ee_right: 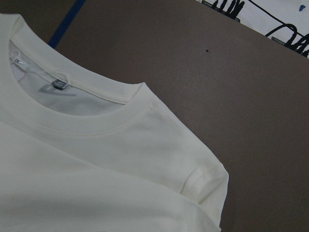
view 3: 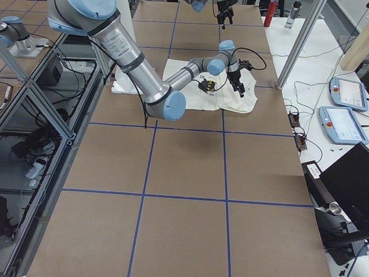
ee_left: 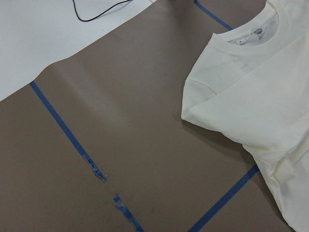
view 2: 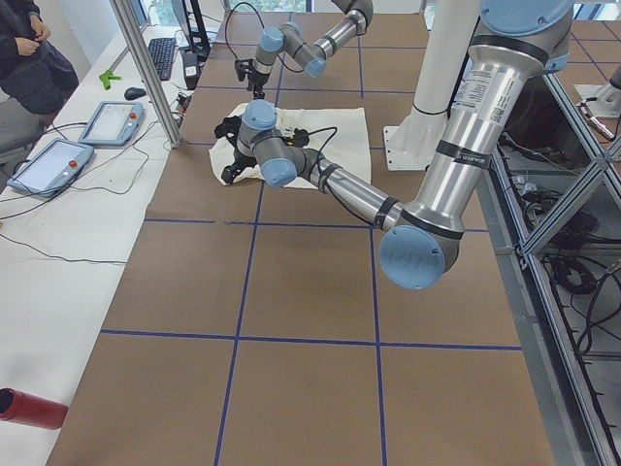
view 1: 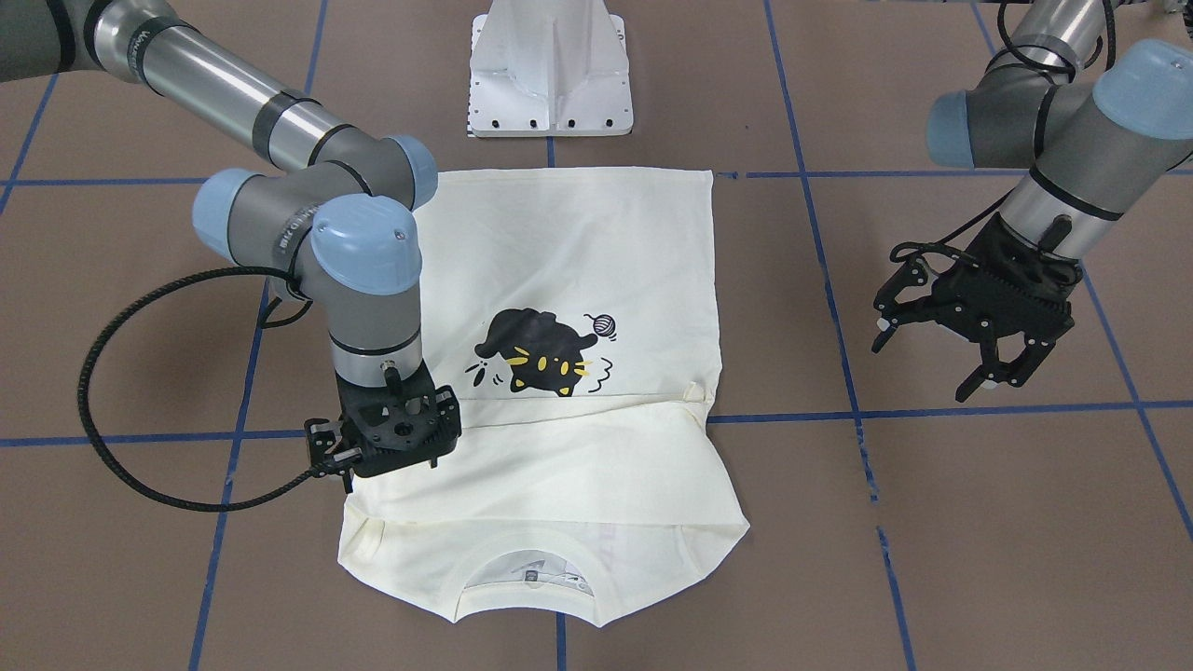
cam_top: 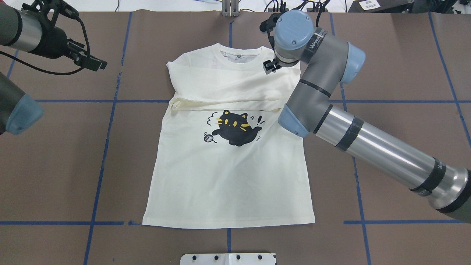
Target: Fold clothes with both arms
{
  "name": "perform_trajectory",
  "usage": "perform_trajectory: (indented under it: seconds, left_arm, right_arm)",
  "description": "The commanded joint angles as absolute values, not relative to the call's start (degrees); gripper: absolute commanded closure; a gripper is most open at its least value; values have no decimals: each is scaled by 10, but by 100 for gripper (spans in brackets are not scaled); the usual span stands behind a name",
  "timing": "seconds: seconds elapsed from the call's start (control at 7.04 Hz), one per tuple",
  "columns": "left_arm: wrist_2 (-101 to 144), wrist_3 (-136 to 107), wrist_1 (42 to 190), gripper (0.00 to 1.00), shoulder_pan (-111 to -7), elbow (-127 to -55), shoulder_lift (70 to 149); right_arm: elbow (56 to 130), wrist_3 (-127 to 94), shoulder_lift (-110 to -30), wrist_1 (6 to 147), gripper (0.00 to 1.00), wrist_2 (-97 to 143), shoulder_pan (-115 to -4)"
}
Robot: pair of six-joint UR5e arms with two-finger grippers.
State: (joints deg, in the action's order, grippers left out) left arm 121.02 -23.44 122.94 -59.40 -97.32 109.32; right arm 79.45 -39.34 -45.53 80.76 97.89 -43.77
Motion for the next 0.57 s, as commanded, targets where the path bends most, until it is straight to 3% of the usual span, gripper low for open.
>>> perform_trajectory:
  seconds: [0.0, 0.28, 0.43]
  left_arm:
    - [1205, -375, 1244, 0, -580, -1048, 1037]
    - [1112, -528, 1246, 0, -492, -1161, 958]
    - [1066, -590, 1246, 0, -434, -1178, 955]
  right_arm:
    - [963, -518, -564, 809, 0, 1053, -434]
    - [1141, -712, -692, 800, 0, 1050, -371]
    - [1216, -785, -752, 794, 0, 981, -302]
